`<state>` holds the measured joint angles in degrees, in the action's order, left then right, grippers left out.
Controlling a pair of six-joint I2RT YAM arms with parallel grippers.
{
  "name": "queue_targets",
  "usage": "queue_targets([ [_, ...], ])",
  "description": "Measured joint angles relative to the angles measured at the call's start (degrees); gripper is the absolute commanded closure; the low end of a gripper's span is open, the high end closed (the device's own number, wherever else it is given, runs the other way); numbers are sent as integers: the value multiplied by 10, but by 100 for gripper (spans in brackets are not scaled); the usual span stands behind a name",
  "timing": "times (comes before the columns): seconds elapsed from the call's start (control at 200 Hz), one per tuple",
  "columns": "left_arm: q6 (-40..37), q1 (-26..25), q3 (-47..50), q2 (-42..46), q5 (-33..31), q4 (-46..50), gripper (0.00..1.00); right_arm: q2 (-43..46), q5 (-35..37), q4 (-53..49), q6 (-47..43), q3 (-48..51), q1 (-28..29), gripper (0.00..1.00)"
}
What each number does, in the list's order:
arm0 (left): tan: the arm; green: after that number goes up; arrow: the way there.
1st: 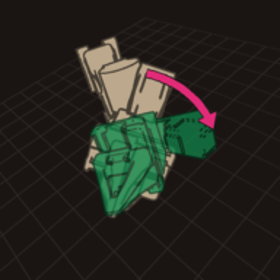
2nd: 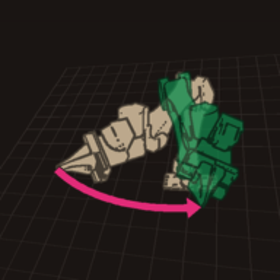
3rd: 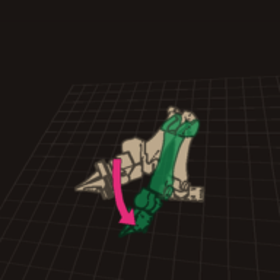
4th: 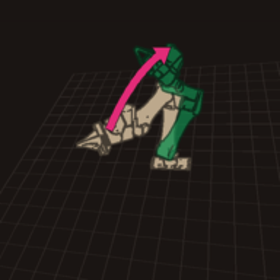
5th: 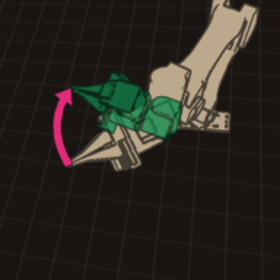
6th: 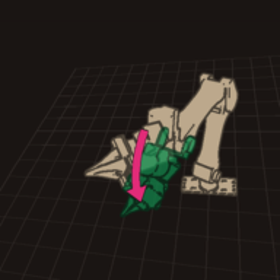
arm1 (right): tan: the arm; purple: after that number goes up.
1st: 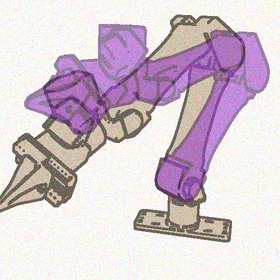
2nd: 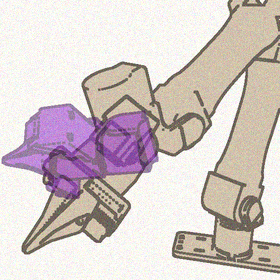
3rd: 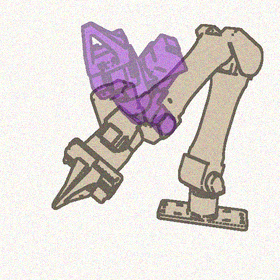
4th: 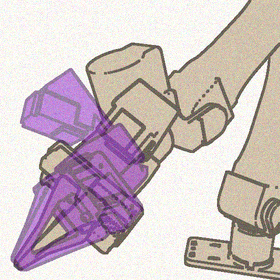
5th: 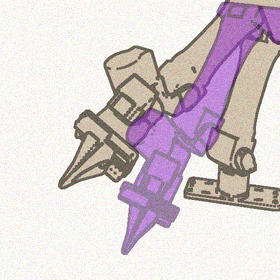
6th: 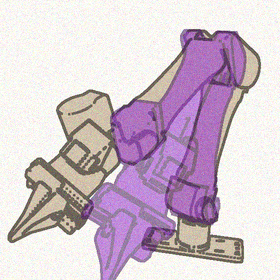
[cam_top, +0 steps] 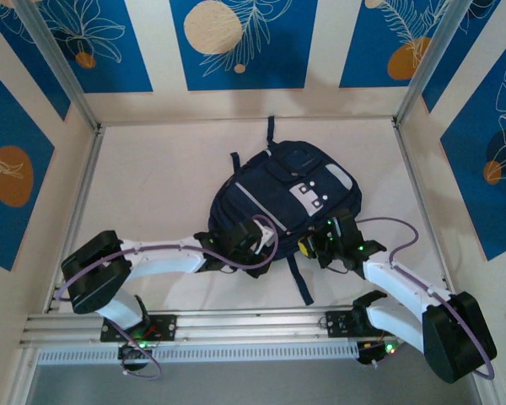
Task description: Pack books, pencil case, and school supplies into a backpack
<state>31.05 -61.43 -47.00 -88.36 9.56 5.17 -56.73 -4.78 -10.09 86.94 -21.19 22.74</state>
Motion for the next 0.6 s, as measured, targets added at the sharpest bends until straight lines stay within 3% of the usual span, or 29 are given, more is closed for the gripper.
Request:
queue_targets([
  [0.6, 1, -1, 51, 59, -41, -1, 100, 22, -31, -10, -19, 10, -27, 100],
])
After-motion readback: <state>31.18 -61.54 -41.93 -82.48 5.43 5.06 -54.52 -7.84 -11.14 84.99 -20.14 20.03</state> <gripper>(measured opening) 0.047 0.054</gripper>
